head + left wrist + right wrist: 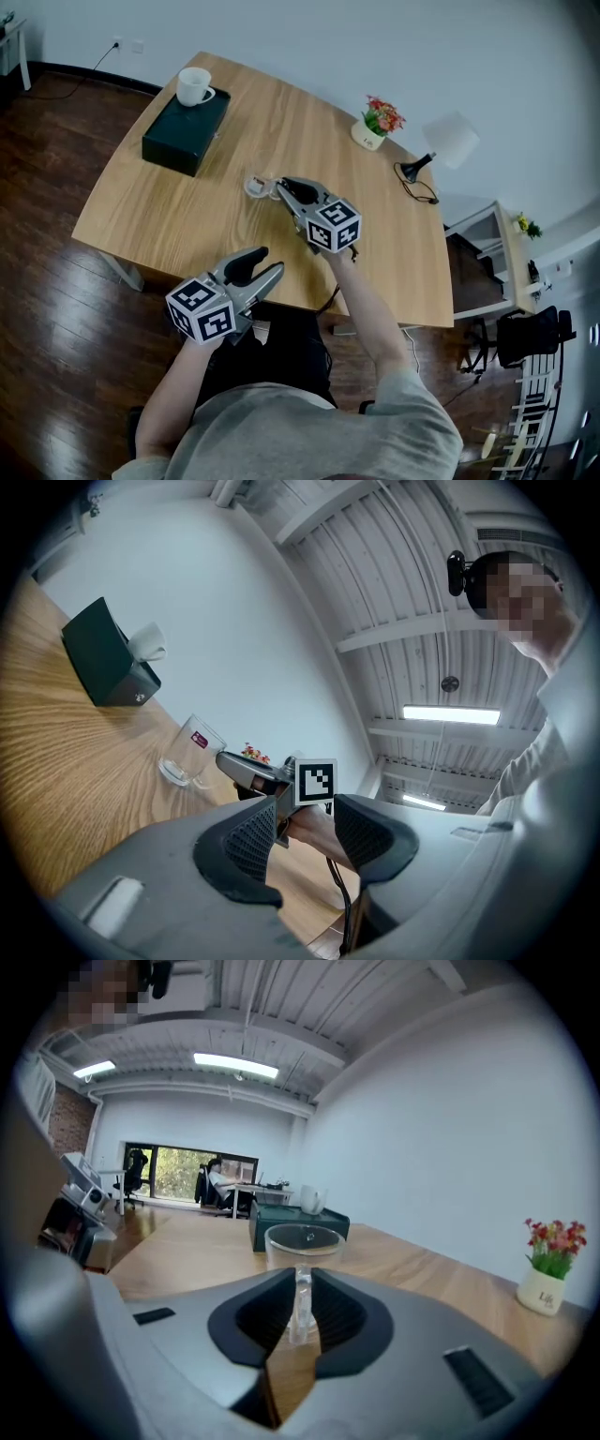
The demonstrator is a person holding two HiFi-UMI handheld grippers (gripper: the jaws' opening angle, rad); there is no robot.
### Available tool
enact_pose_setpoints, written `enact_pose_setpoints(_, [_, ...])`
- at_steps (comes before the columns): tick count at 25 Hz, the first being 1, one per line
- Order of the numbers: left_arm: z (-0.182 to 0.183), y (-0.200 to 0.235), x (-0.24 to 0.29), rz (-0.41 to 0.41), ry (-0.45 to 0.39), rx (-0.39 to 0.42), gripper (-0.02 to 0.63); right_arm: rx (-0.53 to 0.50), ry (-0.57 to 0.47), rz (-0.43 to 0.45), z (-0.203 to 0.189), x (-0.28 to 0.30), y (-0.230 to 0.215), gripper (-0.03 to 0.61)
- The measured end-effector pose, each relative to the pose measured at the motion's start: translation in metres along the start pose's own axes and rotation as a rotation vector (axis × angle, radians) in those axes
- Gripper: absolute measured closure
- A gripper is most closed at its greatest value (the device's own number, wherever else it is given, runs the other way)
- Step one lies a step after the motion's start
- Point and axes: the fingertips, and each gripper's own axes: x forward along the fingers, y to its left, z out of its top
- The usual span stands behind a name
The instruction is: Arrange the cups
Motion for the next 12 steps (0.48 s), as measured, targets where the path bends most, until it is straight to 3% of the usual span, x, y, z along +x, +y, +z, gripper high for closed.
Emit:
enact_pose_setpoints(6, [-0.001, 0.0, 0.0, -0.005, -0.006, -0.013, 0.437, 0.202, -0.127, 0.014, 0.01, 0.014, 0.005, 0.515])
enact_pose_setpoints(12, [0.0, 0.001, -0.001, -0.01, -0.017, -0.038, 0.437, 0.247, -0.199, 0.057, 0.038, 0.028, 0.014, 0.515])
